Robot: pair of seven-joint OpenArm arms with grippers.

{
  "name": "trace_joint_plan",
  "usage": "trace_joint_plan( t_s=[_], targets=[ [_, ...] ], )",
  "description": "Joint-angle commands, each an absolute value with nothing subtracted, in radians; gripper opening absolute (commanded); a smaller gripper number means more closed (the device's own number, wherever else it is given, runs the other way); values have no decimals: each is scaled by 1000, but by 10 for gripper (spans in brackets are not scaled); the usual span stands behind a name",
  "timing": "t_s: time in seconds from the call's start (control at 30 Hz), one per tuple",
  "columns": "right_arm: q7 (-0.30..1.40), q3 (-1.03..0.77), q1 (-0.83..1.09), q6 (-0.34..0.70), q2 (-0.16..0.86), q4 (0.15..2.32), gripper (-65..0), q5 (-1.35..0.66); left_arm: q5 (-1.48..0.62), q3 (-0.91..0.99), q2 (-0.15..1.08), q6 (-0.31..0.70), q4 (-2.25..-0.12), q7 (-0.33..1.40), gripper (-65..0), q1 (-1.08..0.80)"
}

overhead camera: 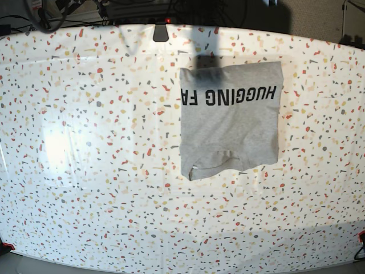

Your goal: Fold the T-shirt properly

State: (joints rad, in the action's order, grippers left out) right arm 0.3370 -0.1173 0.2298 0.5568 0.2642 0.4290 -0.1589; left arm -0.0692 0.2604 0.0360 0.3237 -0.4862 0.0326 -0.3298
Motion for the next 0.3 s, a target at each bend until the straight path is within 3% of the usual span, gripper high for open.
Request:
trace_joint_plan(
  t_s=[0.0, 0.27],
  targets=[
    [335, -119, 233, 561, 274, 431, -650, -157, -67, 260, 39, 319, -489, 30, -650, -342],
    [313, -119, 232, 561, 275, 432, -650, -157, -67, 260, 39, 317, -490, 27, -650, -342]
  ],
)
